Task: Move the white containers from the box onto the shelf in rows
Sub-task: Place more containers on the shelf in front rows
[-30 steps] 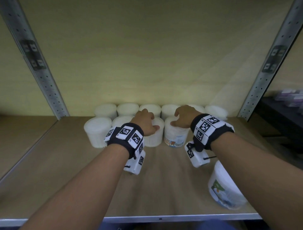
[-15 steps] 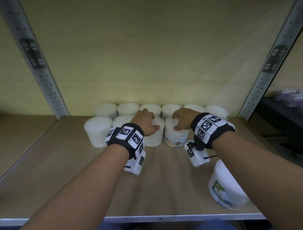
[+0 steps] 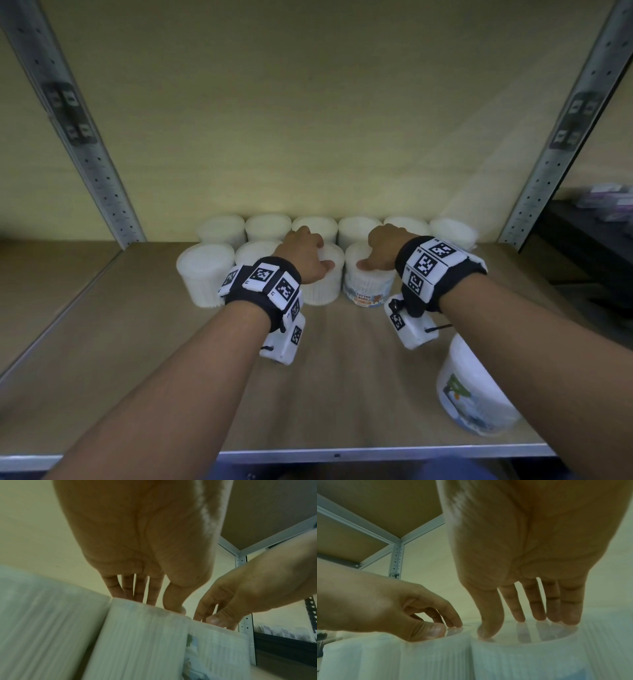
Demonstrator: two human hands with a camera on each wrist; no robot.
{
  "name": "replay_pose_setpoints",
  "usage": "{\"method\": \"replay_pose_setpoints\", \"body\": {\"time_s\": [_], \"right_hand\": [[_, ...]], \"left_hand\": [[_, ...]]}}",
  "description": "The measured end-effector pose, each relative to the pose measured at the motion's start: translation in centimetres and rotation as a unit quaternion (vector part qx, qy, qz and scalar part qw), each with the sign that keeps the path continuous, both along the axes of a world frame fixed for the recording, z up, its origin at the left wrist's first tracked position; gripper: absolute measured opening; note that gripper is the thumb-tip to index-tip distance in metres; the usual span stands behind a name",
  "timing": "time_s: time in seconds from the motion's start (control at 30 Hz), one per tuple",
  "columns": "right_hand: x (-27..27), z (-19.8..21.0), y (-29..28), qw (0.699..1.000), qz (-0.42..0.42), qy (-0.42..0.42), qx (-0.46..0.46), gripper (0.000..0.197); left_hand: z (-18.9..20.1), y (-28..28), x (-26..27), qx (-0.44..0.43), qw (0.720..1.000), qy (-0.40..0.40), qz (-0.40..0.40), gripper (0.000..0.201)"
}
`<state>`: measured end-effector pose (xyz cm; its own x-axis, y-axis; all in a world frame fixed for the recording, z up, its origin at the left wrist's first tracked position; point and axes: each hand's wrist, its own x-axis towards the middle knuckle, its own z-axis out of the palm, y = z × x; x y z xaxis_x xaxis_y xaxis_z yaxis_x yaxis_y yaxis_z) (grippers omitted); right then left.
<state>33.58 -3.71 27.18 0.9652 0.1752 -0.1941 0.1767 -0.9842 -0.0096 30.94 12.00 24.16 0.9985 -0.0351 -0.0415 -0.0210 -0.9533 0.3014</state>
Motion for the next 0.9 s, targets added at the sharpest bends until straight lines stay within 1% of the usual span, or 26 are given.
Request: {"method": "replay_pose_setpoints", "body": {"time_s": [0.33, 0.7, 0.9], "right_hand": [[-0.12, 0.76, -0.81, 0.998, 0.049, 0.038, 0.022, 0.064], [0.34, 0.53, -0.78, 0.997, 0.066, 0.026, 0.018, 0.064], [0.34, 0.53, -0.84, 0.997, 0.070, 0.026, 0.012, 0.065]], "left_hand": [[0.06, 0.01, 0.00, 0.005, 1.000, -0.001, -0.001, 0.056], [0.18, 0.07, -0.18, 0.008, 1.000, 0.003, -0.006, 0.056], [0.67, 0.28, -0.18, 0.002, 0.999, 0.025, -0.021, 0.054]]}}
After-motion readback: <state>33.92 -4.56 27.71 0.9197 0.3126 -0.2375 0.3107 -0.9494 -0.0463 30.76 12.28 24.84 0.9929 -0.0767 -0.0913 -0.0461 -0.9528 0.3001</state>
